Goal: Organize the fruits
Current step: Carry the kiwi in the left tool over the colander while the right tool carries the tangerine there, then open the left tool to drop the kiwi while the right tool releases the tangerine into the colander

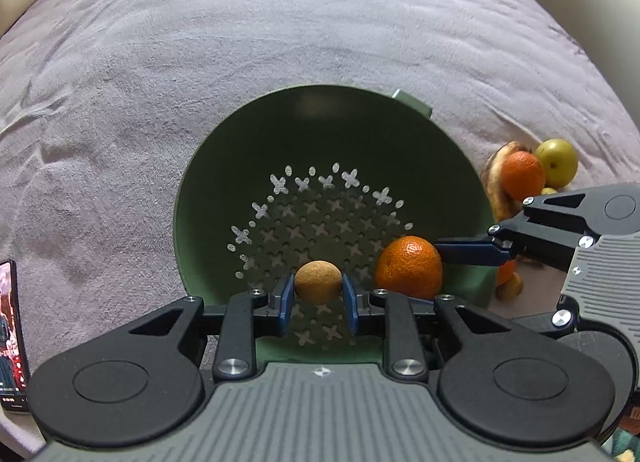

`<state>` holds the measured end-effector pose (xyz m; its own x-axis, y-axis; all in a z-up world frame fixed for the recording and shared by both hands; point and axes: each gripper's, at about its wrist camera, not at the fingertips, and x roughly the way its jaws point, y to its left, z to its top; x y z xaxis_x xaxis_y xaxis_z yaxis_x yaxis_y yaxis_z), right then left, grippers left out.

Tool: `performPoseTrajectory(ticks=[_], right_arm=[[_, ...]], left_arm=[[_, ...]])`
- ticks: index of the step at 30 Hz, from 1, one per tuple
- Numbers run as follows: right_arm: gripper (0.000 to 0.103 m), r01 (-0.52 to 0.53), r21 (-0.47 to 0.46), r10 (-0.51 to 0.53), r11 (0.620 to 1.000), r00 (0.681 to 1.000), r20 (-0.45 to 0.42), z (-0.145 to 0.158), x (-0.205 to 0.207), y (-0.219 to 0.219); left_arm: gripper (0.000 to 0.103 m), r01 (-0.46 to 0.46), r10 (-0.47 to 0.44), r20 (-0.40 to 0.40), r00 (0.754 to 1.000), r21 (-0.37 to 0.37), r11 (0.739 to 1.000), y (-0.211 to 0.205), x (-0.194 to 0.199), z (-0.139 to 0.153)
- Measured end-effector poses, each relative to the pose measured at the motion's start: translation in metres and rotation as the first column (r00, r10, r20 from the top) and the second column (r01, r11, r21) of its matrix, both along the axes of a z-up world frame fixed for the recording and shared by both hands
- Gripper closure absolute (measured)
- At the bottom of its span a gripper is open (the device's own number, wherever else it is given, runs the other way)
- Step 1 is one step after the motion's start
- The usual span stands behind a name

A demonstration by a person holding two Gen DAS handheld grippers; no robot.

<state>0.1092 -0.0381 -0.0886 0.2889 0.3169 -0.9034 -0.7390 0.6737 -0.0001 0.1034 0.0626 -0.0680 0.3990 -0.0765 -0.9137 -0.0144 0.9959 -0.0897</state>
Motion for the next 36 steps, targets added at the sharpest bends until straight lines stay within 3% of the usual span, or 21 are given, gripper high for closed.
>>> performPoseTrajectory(ticks=[8,17,23,30,34,36], right_arm=[[0.07,-0.016,-0.006,0.016,1.0,0.999,-0.048,-0.014,0.009,0.003],[0.069,-0.018,-0.003,0.018,1.0,0.999,-0.042,-0.013,0.009,0.003],[0.068,-0.002,0.003,0.002,1.0,1.0,-0.015,-0.004,0.002,-0.003],[0.061,0.047,0.047,-0.049,0.998,0.998,0.039,0.014,-0.011,-0.02],[0.057,0.099,0.089,-0.108,0.991,0.989,0.099,0.03,-0.022,-0.032],[0.048,0.124,0.104,-0.138,0.987,0.981,0.137,0.038,-0.027,-0.036]], left_arm=[[0.074,-0.007,0.008,-0.039,0.999,0.03,1.0,0.0,0.006,-0.013],[0.073,-0.012,0.014,-0.043,0.999,0.043,0.999,0.001,0.007,-0.015],[0.06,-0.019,0.021,-0.039,0.999,0.05,0.999,0.001,0.005,-0.012],[0.043,-0.016,0.016,0.0,1.0,0.065,0.998,-0.002,-0.002,0.001],[0.043,-0.017,0.014,0.052,0.999,0.049,0.999,-0.004,-0.008,0.015],[0.043,-0.02,0.016,0.087,0.996,0.043,0.999,-0.006,-0.012,0.023]])
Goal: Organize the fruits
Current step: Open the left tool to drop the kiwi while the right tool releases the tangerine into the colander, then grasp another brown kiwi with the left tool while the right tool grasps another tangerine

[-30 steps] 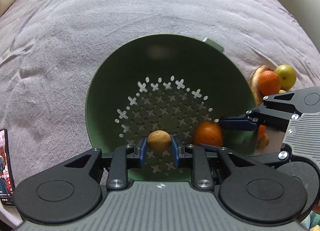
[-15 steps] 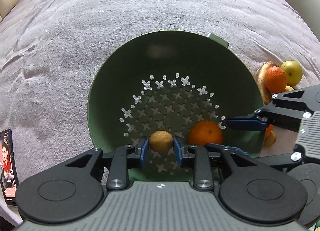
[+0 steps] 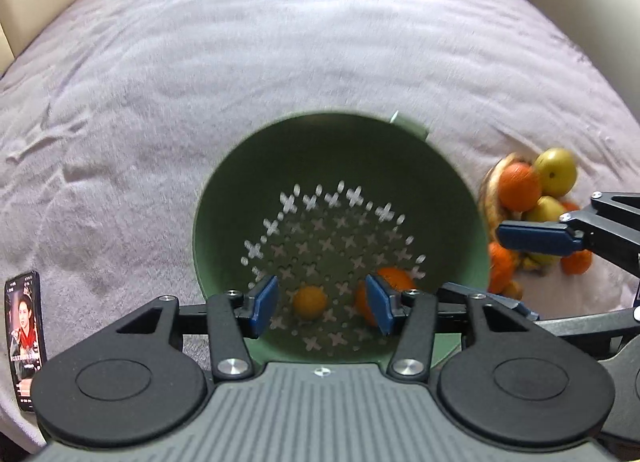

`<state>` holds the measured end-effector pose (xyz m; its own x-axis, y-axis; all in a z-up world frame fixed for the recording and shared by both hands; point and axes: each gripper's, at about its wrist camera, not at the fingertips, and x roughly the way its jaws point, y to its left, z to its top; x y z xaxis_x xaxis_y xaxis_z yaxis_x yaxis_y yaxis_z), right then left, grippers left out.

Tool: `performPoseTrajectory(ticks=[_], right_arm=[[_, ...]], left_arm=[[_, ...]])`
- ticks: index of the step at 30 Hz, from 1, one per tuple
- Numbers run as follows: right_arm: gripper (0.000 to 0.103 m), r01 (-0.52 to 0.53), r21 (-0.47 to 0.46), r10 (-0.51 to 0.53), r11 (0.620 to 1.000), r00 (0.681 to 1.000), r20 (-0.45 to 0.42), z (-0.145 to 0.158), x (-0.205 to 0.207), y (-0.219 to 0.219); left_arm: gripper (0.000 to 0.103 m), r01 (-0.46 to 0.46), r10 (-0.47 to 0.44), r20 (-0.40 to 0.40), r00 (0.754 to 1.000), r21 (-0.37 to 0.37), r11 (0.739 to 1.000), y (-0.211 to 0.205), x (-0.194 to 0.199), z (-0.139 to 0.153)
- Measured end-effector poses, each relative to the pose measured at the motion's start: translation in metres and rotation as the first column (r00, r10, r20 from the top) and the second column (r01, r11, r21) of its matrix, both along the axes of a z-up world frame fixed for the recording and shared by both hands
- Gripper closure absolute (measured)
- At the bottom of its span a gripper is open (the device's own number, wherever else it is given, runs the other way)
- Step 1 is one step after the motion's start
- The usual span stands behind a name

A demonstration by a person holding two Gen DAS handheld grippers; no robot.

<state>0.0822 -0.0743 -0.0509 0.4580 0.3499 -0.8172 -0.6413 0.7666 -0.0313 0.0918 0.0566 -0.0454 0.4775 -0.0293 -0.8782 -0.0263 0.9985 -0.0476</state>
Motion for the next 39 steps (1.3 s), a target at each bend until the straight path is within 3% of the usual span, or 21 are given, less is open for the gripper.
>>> performPoseTrajectory(ticks=[3,8,14,17,23,27,34,39], right_arm=[[0.043,0.056,0.014,-0.057,0.998,0.996,0.065,0.009,-0.01,-0.008],[0.043,0.149,0.021,-0.151,0.989,0.98,0.133,0.017,-0.024,-0.026],[0.042,0.271,0.069,-0.279,0.96,0.947,0.159,0.026,-0.037,-0.06],[0.036,0.346,0.103,-0.359,0.932,0.922,0.148,0.028,-0.046,-0.08],[0.036,0.453,0.138,-0.468,0.881,0.878,0.105,0.021,-0.065,-0.112],[0.036,0.496,0.123,-0.507,0.86,0.858,0.08,0.008,-0.071,-0.126],[0.037,0.548,0.114,-0.553,0.829,0.833,0.018,-0.015,-0.068,-0.149],[0.046,0.581,0.127,-0.582,0.804,0.813,-0.037,-0.026,-0.06,-0.161]], left_arm=[[0.043,0.0,0.0,0.051,0.999,-0.004,1.0,-0.003,-0.006,0.01],[0.042,0.008,-0.004,0.126,0.992,-0.031,0.999,-0.008,-0.015,0.021],[0.042,0.067,-0.057,0.204,0.977,-0.041,0.997,-0.026,-0.028,0.032],[0.042,0.108,-0.097,0.242,0.965,-0.032,0.994,-0.04,-0.035,0.035],[0.042,0.17,-0.15,0.288,0.946,-0.046,0.984,-0.064,-0.049,0.034],[0.042,0.241,-0.225,0.313,0.923,-0.013,0.97,-0.085,-0.06,0.028],[0.042,0.337,-0.326,0.268,0.906,0.007,0.942,-0.109,-0.065,0.008],[0.042,0.369,-0.36,0.266,0.894,0.016,0.929,-0.12,-0.067,-0.005]])
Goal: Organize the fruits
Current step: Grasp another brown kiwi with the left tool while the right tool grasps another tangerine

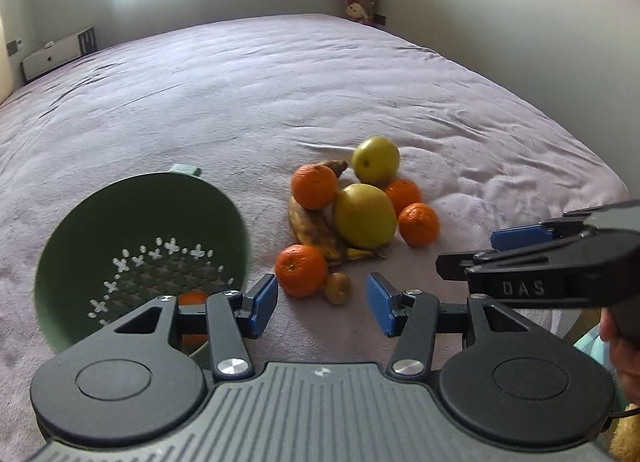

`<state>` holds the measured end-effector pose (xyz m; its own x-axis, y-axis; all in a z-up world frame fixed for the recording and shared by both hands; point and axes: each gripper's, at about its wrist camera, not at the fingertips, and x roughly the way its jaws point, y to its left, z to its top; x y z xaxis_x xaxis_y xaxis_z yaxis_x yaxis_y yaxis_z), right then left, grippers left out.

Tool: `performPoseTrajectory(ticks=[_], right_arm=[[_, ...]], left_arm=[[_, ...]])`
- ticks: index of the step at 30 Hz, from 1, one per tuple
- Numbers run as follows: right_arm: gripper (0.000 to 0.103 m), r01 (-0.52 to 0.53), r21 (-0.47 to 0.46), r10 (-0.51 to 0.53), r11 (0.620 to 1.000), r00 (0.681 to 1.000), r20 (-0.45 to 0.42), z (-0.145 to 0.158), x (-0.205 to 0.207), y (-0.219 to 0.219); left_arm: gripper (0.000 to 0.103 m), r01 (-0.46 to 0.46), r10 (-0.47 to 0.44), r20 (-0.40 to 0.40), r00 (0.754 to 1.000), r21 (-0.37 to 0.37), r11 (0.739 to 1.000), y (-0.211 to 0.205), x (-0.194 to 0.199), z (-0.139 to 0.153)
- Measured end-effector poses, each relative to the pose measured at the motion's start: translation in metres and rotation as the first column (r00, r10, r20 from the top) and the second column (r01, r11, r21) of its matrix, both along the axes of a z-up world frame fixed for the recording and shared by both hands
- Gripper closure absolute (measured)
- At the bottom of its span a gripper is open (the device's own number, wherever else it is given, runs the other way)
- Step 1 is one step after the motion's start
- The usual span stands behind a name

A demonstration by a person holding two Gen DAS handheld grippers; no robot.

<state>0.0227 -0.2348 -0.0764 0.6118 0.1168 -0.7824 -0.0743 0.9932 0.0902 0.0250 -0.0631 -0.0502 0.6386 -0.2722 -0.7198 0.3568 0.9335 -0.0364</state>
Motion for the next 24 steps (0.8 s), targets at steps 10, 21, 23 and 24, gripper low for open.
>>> performPoseTrajectory(ticks=[10,21,23,24], right_arm=[[0.057,-0.003,0.023,0.004,1.0,0.999,-0.051,-0.022,0.018,-0.002],[0.058,0.032,0.029,-0.031,0.999,0.999,-0.041,-0.037,0.044,-0.013],[0.058,0.036,0.019,-0.035,0.999,0.999,-0.034,-0.039,0.048,-0.014],[0.058,0.036,0.013,-0.035,0.999,0.999,-0.027,-0.039,0.049,-0.014]], left_arm=[[0.052,-0.014,0.014,-0.012,1.0,-0.038,0.999,-0.015,0.013,-0.029],[0.053,-0.047,0.042,-0.074,0.996,-0.056,0.997,-0.022,0.035,-0.062],[0.055,-0.045,0.041,-0.083,0.996,-0.054,0.998,-0.024,0.036,-0.067],[0.056,-0.046,0.041,-0.09,0.995,-0.053,0.998,-0.024,0.038,-0.069]])
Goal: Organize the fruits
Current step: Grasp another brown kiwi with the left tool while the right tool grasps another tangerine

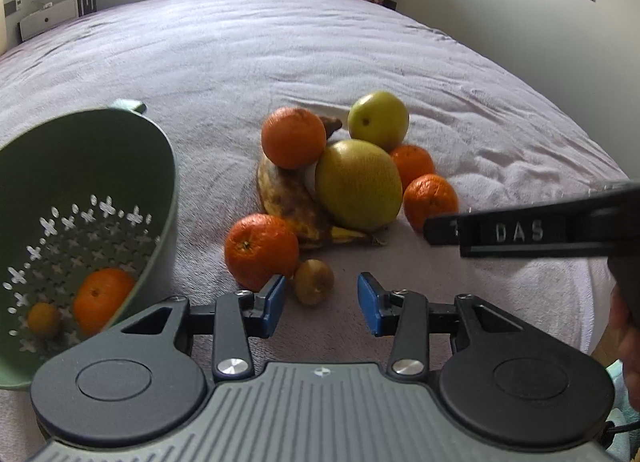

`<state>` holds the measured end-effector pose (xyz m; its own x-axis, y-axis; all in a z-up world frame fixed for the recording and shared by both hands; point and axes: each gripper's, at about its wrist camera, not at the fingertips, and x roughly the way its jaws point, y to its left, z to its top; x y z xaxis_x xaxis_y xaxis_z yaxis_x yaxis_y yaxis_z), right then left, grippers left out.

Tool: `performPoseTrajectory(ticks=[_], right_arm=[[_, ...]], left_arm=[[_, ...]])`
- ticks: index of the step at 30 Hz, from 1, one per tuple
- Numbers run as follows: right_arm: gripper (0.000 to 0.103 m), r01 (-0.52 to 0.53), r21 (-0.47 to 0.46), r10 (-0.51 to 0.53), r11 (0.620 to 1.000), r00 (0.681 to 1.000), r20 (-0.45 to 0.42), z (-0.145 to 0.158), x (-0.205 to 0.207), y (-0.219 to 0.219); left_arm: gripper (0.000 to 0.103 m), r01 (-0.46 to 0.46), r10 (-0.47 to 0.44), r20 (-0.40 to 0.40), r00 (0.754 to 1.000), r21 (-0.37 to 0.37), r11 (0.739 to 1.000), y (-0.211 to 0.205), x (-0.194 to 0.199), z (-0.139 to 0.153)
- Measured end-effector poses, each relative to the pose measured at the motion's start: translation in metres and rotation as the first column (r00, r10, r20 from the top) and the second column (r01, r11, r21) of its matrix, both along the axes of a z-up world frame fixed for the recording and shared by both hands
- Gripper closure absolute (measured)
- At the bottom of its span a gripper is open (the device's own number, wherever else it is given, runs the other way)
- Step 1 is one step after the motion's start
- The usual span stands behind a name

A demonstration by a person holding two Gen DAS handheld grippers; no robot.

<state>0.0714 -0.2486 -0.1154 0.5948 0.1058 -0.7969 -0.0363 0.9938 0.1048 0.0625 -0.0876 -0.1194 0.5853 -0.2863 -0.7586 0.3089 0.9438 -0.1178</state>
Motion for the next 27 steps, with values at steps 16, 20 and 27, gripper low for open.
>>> performPoseTrajectory(ticks=[16,20,27], right_arm=[[0.058,-0.001,-0.041,0.002,0.999,1.0,0.027,-0.013,0.018,-0.001],[0.058,0.004,-0.026,-0.003,1.0,1.0,0.031,-0.015,0.021,-0.002],[0.065,0.017,-0.027,-0.017,0.999,1.0,0.024,-0.017,0.023,-0.003]], left_arm=[[0.067,-0.024,0.023,-0.053,0.998,-0.009,1.0,-0.004,0.01,-0.01],[0.068,-0.05,0.048,-0.073,0.996,-0.033,0.998,-0.002,0.015,-0.013],[0.073,-0.095,0.088,-0.102,0.991,-0.067,0.993,0.005,0.021,-0.016]])
